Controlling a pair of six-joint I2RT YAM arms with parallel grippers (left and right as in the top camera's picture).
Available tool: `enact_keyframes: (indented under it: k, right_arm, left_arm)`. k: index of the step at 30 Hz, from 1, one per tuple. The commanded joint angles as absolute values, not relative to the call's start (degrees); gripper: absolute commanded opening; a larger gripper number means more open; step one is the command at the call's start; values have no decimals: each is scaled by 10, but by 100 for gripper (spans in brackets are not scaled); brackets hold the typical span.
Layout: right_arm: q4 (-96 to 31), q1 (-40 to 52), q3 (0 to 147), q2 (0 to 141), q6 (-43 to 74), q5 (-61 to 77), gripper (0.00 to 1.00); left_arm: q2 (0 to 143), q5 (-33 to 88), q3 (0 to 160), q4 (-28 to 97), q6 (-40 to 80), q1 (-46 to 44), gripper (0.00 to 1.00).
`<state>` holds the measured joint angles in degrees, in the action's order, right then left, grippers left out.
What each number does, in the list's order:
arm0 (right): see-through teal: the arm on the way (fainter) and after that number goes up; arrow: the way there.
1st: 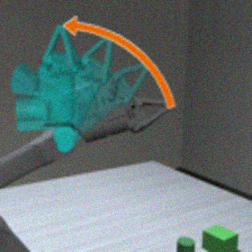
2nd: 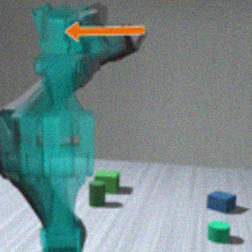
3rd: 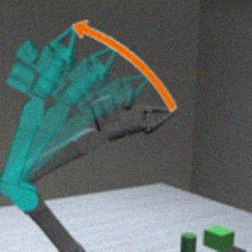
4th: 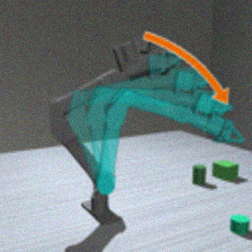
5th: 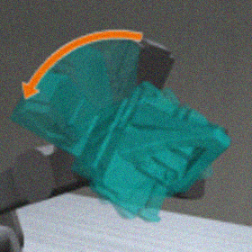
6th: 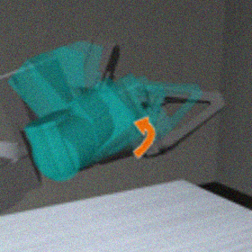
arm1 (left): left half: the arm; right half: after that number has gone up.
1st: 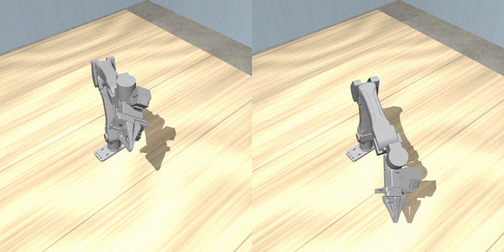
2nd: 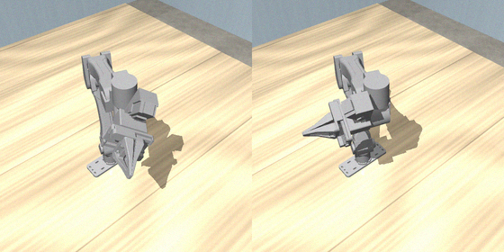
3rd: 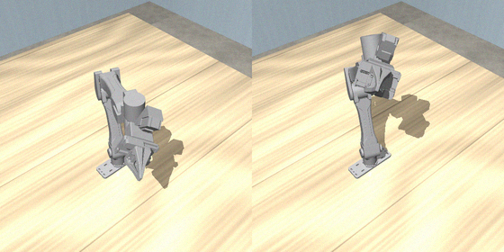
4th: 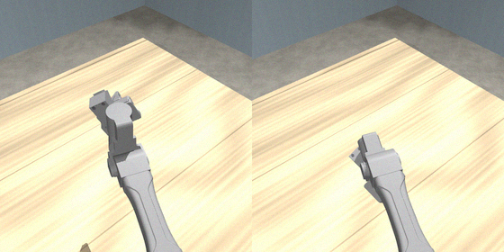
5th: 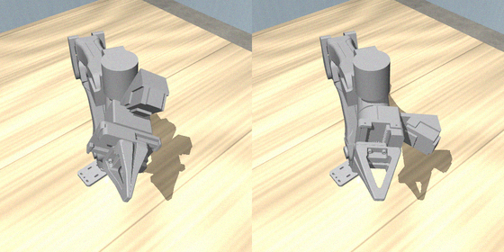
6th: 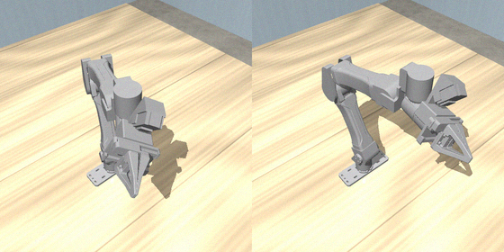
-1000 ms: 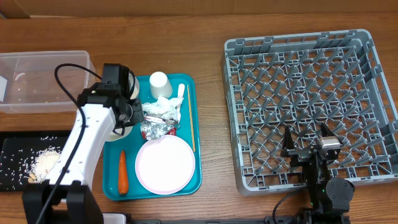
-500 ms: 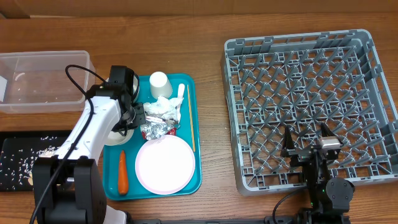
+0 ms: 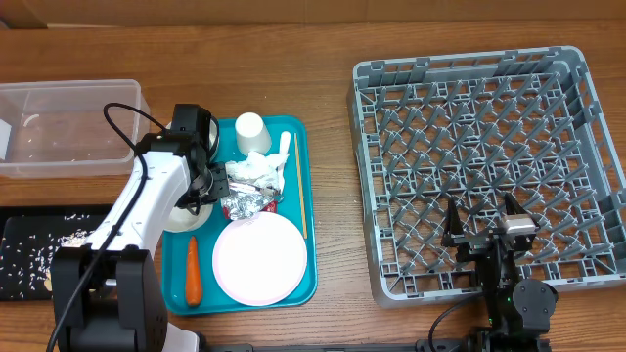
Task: Sort waste into correct bins and load items into the dishwasher rack
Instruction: 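Carry the empty bowl back and set it on the teal tray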
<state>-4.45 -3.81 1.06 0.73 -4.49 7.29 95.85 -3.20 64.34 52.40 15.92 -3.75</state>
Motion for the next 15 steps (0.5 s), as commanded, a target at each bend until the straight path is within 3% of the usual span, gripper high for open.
enact_keyframes:
  k: [1, 6, 7, 9, 10, 15]
  right_arm:
    - [-41, -41, 4, 2, -45, 76, 100]
    - [-41, -41, 5, 2, -45, 76, 100]
    - [-41, -41, 5, 2, -45, 76, 100]
    - [-41, -41, 5, 2, -45, 76, 100]
    - [-41, -41, 4, 2, -45, 76, 100]
    - [-41, -41, 5, 2, -45, 76, 100]
  left_arm:
    - [961, -10, 642, 525, 145, -39, 9]
    - [961, 0, 642, 529, 143, -42, 8]
    - [961, -1, 642, 529, 143, -42, 10]
    - [961, -3, 642, 529, 143, -42, 27]
    - [961, -4, 642, 529, 143, -42, 30]
    - [961, -6, 661, 550, 143, -42, 29]
